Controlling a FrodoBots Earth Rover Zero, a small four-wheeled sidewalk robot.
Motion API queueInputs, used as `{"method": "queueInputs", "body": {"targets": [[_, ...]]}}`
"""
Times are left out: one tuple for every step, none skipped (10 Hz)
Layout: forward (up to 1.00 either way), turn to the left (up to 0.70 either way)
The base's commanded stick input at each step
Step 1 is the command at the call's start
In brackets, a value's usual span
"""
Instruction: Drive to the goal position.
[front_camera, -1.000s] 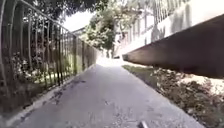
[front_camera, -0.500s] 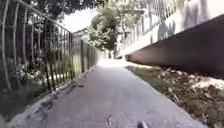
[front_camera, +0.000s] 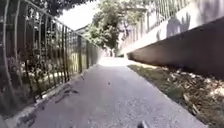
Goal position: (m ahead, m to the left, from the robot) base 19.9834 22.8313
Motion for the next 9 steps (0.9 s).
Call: {"method": "queueInputs", "body": {"targets": [[0.7, 0.11], [0.7, 0.08], [0.7, 0.04], [0.7, 0.07], [0.7, 0.05], [0.7, 0.06], [0.7, 0.11], [0.7, 0.13], [0.7, 0.07]]}}
